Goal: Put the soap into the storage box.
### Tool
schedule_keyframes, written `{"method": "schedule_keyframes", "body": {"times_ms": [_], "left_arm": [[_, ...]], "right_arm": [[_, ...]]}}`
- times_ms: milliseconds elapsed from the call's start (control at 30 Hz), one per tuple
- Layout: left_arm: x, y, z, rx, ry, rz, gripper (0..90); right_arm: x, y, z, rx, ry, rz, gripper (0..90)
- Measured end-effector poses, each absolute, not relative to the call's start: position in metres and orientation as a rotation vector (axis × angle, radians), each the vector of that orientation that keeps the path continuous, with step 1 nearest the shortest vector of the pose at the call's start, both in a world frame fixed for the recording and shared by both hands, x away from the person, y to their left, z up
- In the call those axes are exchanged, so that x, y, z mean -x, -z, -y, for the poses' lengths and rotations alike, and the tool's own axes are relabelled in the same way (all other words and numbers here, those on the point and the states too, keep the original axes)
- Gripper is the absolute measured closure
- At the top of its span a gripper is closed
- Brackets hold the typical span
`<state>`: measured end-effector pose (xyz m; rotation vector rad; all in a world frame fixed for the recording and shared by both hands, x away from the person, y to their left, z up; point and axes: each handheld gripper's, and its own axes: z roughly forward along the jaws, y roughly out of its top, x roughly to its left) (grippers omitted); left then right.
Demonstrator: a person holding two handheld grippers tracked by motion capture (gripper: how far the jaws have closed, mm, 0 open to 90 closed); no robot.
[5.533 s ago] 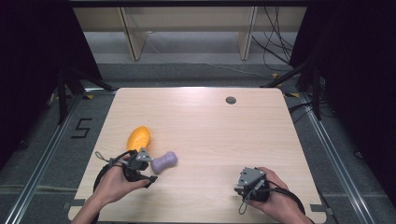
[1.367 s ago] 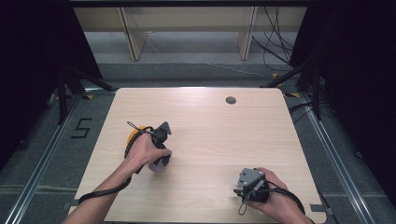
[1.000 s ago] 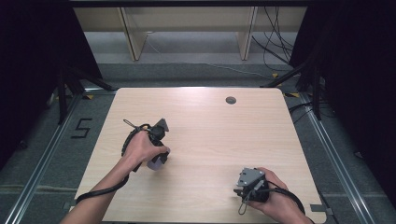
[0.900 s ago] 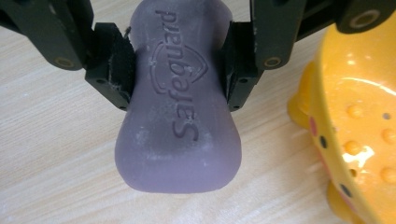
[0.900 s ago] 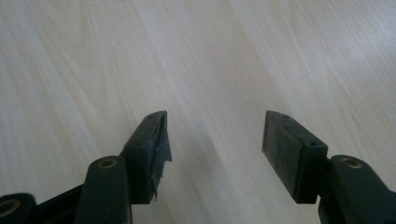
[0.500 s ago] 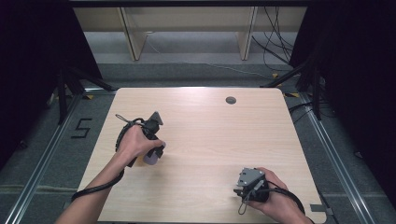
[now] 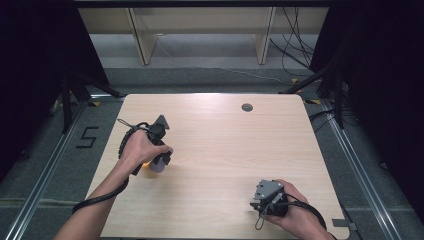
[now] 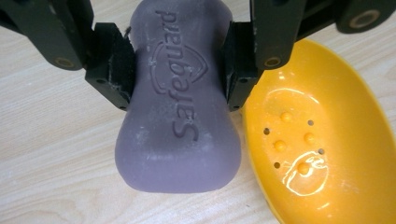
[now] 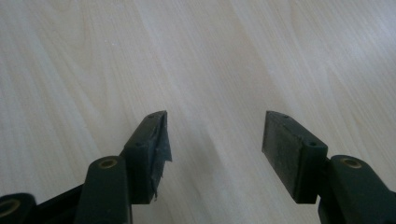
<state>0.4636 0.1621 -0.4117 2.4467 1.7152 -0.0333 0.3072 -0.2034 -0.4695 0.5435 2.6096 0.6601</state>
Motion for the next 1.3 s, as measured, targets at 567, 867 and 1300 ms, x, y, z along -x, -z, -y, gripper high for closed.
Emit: {"method": "schedule_keyframes", "body": {"times_ms": [567,867,1300], "left_arm": [[-0.478,0.395,-0.186,-2.343,0.001,-1.802,49.0],[-0.491,0.396,-0.205,-2.313,-0.05,-1.83,48.9],[-0.502,0.406,-0.215,-2.313,-0.029,-1.897,48.9]], "right_arm": [[-0.305,0.47,0.203,-0.579,-0.66,-2.625,41.5],[-0.306,0.47,0.203,-0.554,-0.656,-2.631,41.5],[-0.306,0.471,0.203,-0.559,-0.663,-2.627,41.5]]}}
